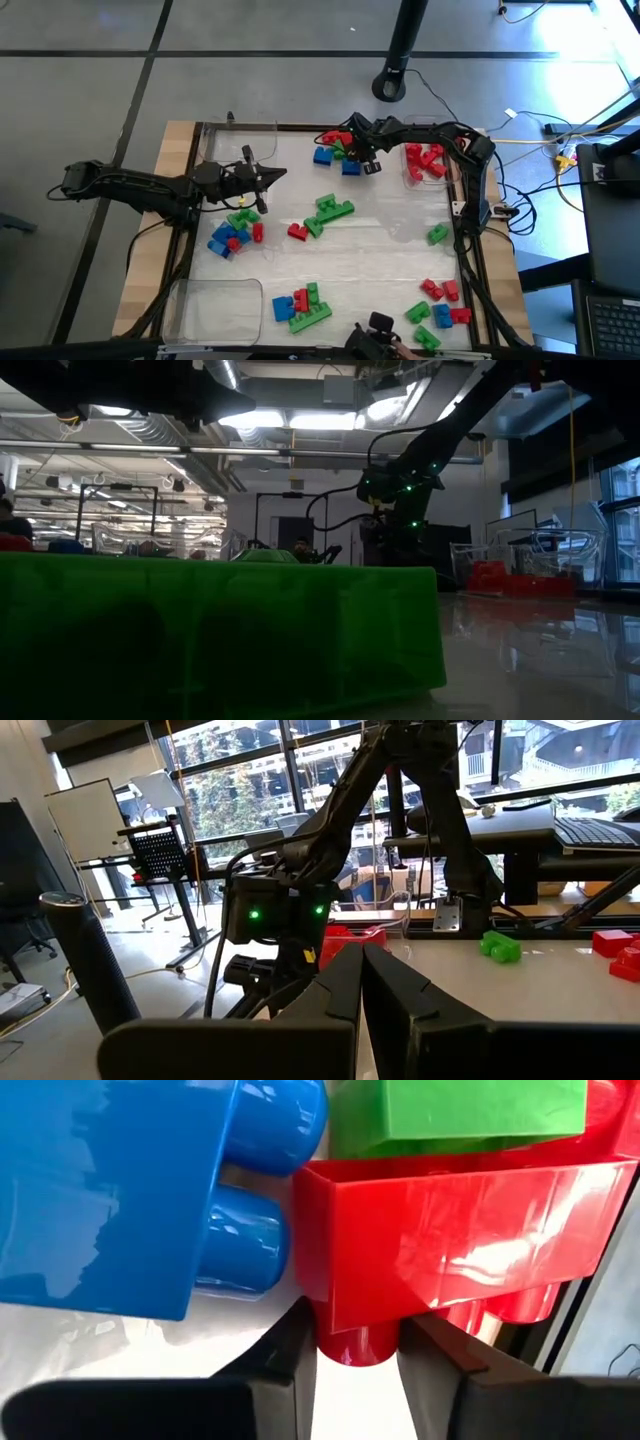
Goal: Sort blocks
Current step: Put the red game piece into the right transparent bin
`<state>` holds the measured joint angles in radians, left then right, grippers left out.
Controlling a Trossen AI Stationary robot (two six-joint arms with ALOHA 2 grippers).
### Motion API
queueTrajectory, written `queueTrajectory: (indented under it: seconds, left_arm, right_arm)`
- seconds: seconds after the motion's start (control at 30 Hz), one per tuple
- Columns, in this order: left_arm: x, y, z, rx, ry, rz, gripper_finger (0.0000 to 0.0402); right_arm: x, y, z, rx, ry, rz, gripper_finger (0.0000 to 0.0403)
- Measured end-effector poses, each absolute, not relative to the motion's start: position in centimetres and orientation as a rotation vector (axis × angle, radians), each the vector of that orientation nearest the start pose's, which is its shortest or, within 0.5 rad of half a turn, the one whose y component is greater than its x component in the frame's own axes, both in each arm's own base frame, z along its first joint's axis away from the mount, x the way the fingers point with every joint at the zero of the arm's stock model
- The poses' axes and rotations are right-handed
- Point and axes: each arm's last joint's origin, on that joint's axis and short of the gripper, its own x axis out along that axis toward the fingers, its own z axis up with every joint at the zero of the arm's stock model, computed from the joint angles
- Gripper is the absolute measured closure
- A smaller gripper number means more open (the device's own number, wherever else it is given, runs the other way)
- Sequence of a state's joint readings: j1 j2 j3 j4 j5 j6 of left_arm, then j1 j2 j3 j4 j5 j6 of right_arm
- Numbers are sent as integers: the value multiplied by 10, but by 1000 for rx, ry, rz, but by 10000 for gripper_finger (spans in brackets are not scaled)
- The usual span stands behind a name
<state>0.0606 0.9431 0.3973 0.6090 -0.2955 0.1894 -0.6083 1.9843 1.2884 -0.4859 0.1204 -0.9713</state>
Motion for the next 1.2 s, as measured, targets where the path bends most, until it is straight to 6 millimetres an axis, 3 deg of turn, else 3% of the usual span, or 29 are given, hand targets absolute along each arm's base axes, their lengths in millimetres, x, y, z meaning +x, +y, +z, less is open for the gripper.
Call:
queueTrajectory:
  seconds: [0.2,0.6,0.9,1.2]
  left_arm:
    - [200,21,247,180,-29,361,398]
    - [200,21,247,174,-29,360,398]
    - [200,21,247,174,-23,360,398]
    - [200,21,246,168,-15,359,398]
  right_arm:
    - [313,-220,156,-518,1359,-30,287]
    - [295,-185,227,-586,1354,-124,286]
    - [256,-158,288,-538,1295,-231,284]
    - [214,-143,322,-476,1291,-355,284]
